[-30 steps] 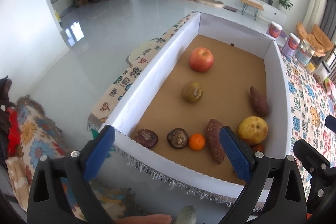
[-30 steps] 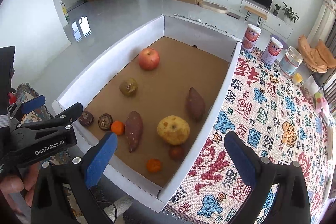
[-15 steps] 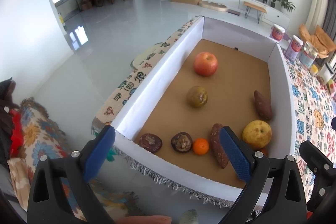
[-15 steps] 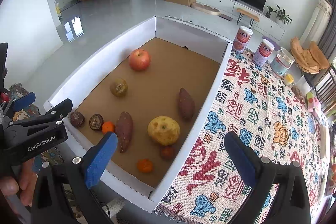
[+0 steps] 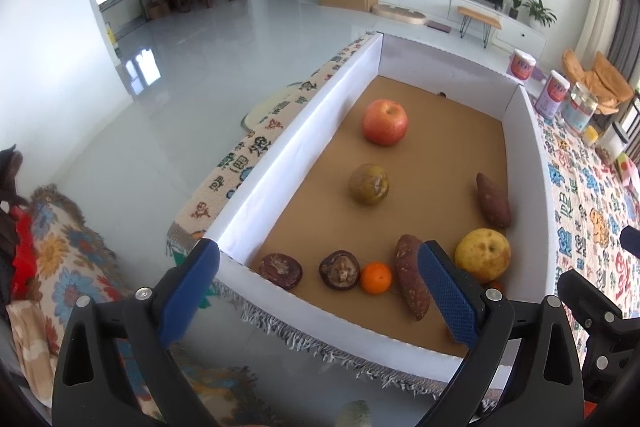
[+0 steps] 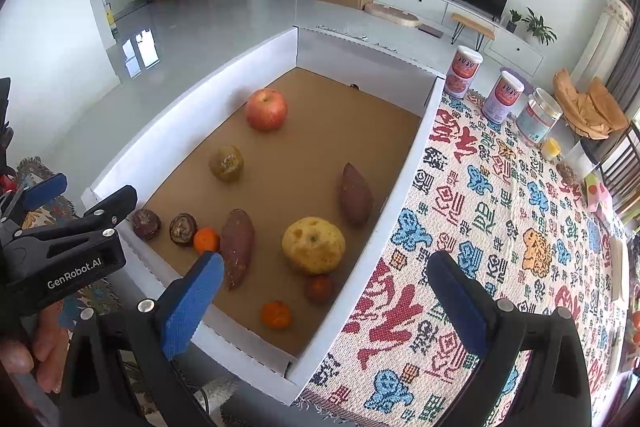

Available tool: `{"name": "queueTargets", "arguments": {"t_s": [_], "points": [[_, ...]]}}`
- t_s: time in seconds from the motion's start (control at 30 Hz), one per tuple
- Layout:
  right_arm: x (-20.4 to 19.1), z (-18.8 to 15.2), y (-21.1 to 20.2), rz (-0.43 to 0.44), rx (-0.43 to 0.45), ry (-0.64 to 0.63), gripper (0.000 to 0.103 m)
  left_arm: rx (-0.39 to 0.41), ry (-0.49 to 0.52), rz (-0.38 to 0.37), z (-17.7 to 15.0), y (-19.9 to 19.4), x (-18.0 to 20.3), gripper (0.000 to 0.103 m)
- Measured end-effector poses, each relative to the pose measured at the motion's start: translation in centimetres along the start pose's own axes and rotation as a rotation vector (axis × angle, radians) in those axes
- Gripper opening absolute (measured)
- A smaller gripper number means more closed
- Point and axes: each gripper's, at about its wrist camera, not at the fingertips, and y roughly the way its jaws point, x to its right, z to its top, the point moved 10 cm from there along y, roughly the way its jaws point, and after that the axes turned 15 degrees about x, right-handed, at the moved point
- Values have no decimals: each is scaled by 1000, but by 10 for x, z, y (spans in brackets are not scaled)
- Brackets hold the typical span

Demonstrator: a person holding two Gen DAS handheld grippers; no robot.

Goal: Organize fruits

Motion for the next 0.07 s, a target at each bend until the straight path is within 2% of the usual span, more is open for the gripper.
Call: {"name": "queueTargets", "arguments": {"t_s": [0.07], "points": [[-1,-1,0,4,-1,1,101,11,17,5,1,-2,2,100]]}}
